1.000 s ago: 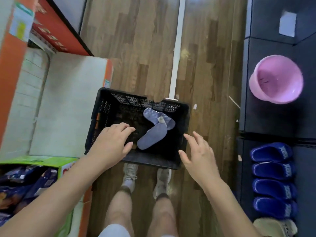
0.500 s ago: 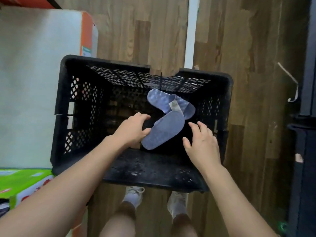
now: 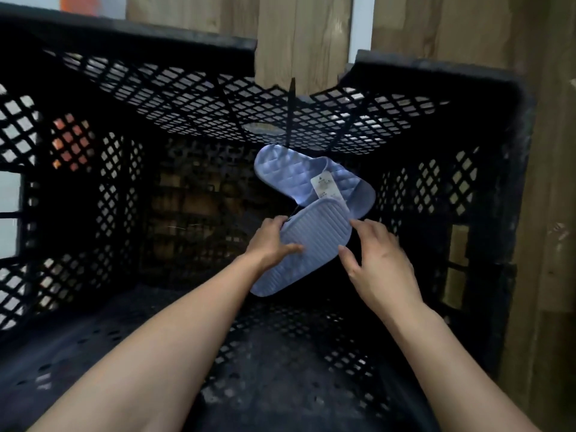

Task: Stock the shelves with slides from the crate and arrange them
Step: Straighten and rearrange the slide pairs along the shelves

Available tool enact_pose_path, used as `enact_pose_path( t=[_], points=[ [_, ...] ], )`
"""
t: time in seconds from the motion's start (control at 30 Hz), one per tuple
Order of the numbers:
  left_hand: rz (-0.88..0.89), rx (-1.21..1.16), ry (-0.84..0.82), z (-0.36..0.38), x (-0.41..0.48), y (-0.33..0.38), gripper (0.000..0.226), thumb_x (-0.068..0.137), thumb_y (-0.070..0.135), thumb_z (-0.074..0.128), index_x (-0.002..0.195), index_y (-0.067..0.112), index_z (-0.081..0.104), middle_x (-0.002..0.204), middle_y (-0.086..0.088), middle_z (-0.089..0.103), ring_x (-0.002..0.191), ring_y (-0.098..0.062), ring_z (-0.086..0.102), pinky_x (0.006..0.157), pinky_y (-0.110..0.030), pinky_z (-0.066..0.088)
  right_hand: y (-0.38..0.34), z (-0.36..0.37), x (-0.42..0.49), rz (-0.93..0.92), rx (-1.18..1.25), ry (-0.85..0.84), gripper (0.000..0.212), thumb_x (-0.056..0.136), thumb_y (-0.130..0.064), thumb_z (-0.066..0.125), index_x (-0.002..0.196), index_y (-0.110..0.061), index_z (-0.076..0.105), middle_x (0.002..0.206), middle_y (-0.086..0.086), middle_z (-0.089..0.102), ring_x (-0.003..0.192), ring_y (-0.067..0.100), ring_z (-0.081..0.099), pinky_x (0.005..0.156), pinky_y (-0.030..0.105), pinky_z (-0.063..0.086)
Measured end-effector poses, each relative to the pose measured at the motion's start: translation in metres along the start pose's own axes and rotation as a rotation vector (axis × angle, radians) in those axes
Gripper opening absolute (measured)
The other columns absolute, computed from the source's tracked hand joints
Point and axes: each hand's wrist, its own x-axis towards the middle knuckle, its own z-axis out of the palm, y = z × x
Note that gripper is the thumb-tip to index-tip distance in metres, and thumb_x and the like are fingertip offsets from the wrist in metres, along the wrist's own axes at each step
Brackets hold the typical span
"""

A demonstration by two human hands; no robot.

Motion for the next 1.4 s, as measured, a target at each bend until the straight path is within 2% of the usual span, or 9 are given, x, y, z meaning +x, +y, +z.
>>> enact_pose_path(
  t=[0.13,0.37,0.6,0.73,0.9,1.07,1.13,1.23,1.4],
  points=[
    [0.070,-0.041,0.001,-0.003,0.003,-0.007,0.063,0.069,0.031,0.080,0.121,0.015,0.048,0.112,-0.005,0.044,0.098,-0.018,0.048,0.081,-0.026,0.040,0.001,0.000,0.005,-0.005,0.029,0.008,0.048,0.094,-0.034,0.045,0.138,-0.018,0.036,0.138,0.001,0.039,0.123,0.020,0.038,0.095,0.032,0.036],
    [0.176,-0.173,0.089,-0.042,-0.015,-0.043,0.048,0.063,0.021,0.085,0.101,0.023,0.057,0.091,0.001,0.061,0.083,-0.010,0.057,0.071,-0.025,0.043,-0.004,-0.008,0.015,0.023,0.106,0.044,0.048,0.094,-0.029,0.048,0.139,-0.018,0.035,0.139,0.003,0.040,0.123,0.021,0.040,0.092,0.032,0.037],
    [0.215,-0.250,-0.038,-0.075,-0.013,-0.051,0.054,0.063,0.020,0.085,0.110,0.018,0.059,0.100,0.005,0.065,0.084,0.004,0.060,0.069,-0.008,0.045,-0.007,-0.002,0.063,0.115,0.133,0.007,0.061,0.091,-0.022,0.055,0.144,-0.016,0.025,0.146,0.004,0.032,0.129,0.024,0.038,0.100,0.036,0.036],
    [0.215,-0.291,-0.116,-0.079,-0.012,-0.051,0.051,0.062,0.031,0.084,0.107,0.027,0.060,0.103,0.008,0.066,0.091,0.001,0.062,0.073,-0.015,0.045,0.001,0.013,0.104,0.131,0.227,0.042,0.077,0.083,-0.022,0.068,0.145,-0.009,0.023,0.150,0.008,0.028,0.136,0.023,0.030,0.108,0.031,0.028],
    [0.187,-0.363,-0.223,-0.083,-0.010,-0.061,0.066,0.055,0.052,0.076,0.115,0.030,0.060,0.110,0.008,0.067,0.102,-0.005,0.062,0.087,-0.029,0.050,0.003,0.022,0.145,0.109,0.132,-0.078,0.098,0.071,-0.027,0.080,0.146,-0.009,0.021,0.150,0.010,0.030,0.138,0.023,0.028,0.112,0.033,0.025],
    [0.188,-0.426,-0.240,-0.080,-0.011,-0.065,0.066,0.059,0.046,0.076,0.119,0.023,0.059,0.113,0.005,0.067,0.105,-0.009,0.062,0.088,-0.029,0.050,0.003,0.026,0.149,0.113,0.121,-0.078,0.074,0.065,-0.029,0.083,0.124,-0.011,0.043,0.125,0.011,0.054,0.119,0.028,0.049,0.096,0.035,0.039],
    [0.167,-0.448,-0.220,-0.079,-0.014,-0.069,0.062,0.063,0.041,0.079,0.118,0.021,0.059,0.114,0.003,0.067,0.105,-0.010,0.062,0.087,-0.029,0.051,0.002,0.028,0.144,0.125,0.094,-0.080,0.072,0.063,-0.031,0.084,0.119,-0.010,0.043,0.120,0.012,0.056,0.113,0.030,0.052,0.091,0.035,0.039],
    [0.120,-0.533,-0.175,-0.079,-0.027,-0.077,0.054,0.068,0.038,0.079,0.115,0.019,0.060,0.112,0.003,0.067,0.103,-0.010,0.063,0.080,-0.024,0.053,-0.002,0.033,0.127,0.103,0.085,-0.037,0.081,0.063,-0.031,0.084,0.128,-0.011,0.040,0.127,0.014,0.047,0.116,0.032,0.048,0.091,0.035,0.040],
    [0.025,-0.615,-0.080,-0.091,-0.059,-0.079,0.086,0.035,0.062,0.083,0.110,0.026,0.063,0.108,0.005,0.069,0.100,-0.010,0.064,0.084,-0.031,0.052,-0.017,0.021,0.088,0.072,0.078,-0.043,0.056,0.072,-0.035,0.074,0.117,-0.012,0.052,0.116,0.012,0.048,0.107,0.033,0.051,0.083,0.036,0.041]
  ],
)
